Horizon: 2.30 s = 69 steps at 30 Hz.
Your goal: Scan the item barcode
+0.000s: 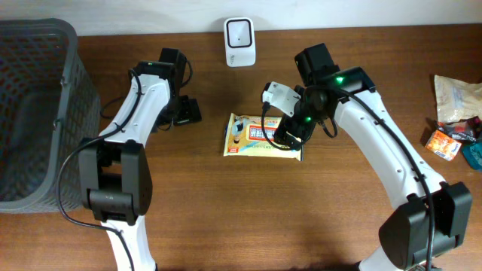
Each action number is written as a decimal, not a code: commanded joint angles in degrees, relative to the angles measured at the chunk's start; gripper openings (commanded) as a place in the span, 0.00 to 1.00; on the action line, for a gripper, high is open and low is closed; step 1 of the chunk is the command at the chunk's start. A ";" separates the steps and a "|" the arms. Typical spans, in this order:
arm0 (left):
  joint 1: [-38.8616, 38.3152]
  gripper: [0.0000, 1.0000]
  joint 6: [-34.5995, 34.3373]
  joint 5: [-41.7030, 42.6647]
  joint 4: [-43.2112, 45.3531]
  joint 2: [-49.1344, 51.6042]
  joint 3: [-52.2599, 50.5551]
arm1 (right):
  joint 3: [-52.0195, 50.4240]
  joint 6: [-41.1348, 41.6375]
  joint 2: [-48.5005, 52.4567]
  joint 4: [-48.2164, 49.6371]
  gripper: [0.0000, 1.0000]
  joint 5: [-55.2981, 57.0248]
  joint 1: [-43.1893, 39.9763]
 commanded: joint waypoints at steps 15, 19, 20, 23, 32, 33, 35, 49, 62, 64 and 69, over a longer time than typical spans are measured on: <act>-0.02 0.99 0.48 0.61 -0.07 -0.46 0.61 | 0.26 -13.55 8.55 0.55 1.00 -5.64 0.15; -0.02 0.99 0.48 0.59 -0.07 -0.46 0.61 | 0.26 -13.55 16.41 1.53 0.96 -2.93 1.79; -0.02 0.99 0.48 0.61 -0.07 -0.46 0.61 | 0.26 -13.55 17.94 2.08 0.97 -0.74 2.14; -0.02 0.99 0.48 0.61 -0.07 -0.46 0.61 | 0.26 -13.35 20.92 4.76 0.99 5.92 2.91; -0.02 0.99 0.48 0.59 -0.07 -0.46 0.61 | 0.26 -13.38 21.55 12.11 0.98 13.62 5.20; -0.02 0.99 0.48 0.61 -0.07 -0.46 0.61 | 0.26 -13.38 21.55 12.15 0.99 13.57 5.27; -0.02 0.99 0.48 0.61 -0.07 -0.46 0.61 | 0.26 -11.34 21.55 12.15 0.99 13.51 5.29; -0.02 0.99 0.48 0.59 -0.07 -0.46 0.61 | 4.90 21.22 18.47 6.25 0.98 9.22 11.15; -0.02 0.99 0.48 0.61 -0.07 -0.46 0.61 | 10.32 -8.87 17.27 5.14 0.98 16.37 9.64; -0.02 0.99 0.48 0.61 -0.07 -0.46 0.61 | 9.05 -10.36 17.29 5.16 0.98 13.81 9.20; -0.02 0.99 0.48 0.59 -0.07 -0.46 0.61 | 4.72 -10.43 18.38 6.19 0.98 6.84 7.96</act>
